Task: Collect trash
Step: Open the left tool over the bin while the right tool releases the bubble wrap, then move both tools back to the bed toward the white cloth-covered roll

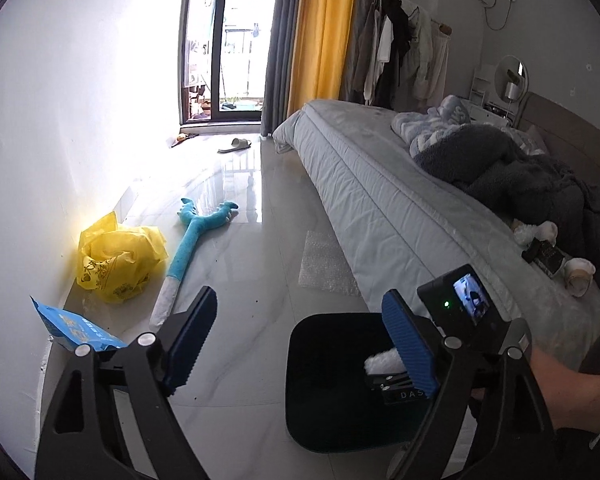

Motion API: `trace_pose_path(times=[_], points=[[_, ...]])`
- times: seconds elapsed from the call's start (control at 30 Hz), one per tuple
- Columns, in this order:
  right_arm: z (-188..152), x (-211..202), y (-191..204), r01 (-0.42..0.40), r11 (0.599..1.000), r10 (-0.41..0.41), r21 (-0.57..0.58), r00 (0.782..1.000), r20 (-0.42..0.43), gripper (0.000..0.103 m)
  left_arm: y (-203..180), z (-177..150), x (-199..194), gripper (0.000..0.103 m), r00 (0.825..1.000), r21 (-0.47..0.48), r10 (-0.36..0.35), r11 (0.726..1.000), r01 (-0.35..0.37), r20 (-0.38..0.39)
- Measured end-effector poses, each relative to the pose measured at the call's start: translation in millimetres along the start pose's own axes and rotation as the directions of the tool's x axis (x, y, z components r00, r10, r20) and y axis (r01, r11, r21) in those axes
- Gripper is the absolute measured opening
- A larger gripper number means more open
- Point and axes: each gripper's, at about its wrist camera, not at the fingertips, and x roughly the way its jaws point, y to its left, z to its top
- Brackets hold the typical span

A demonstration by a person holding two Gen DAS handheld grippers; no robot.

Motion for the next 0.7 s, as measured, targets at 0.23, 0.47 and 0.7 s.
trace_pose_path(times=[0.23,0.47,0.7], points=[[-3.7,-6.8,1.2,0.012,1.0,-0.012,-0.01,1.0,0.007,0.082,-8.5,1.1,-9.8,0.09,0.997,0.039,0.026,0.999,-0.029,0.071],[-11.8,-47.2,15.6,0.051,0.992,-0.041,-0.113,0.995,0.092,0.086,-17.9,13.7,-17.7,0.094,0.994,-0.017,-0.019,1.0,0.021,0.103],[-16.0,-89.1,14.1,0.013,0.992,0.013,-0.126,0.979,0.203,0.091,-29.8,22.1,-25.8,0.096,0.99,-0.008,-0.024,1.0,0.025,0.138]])
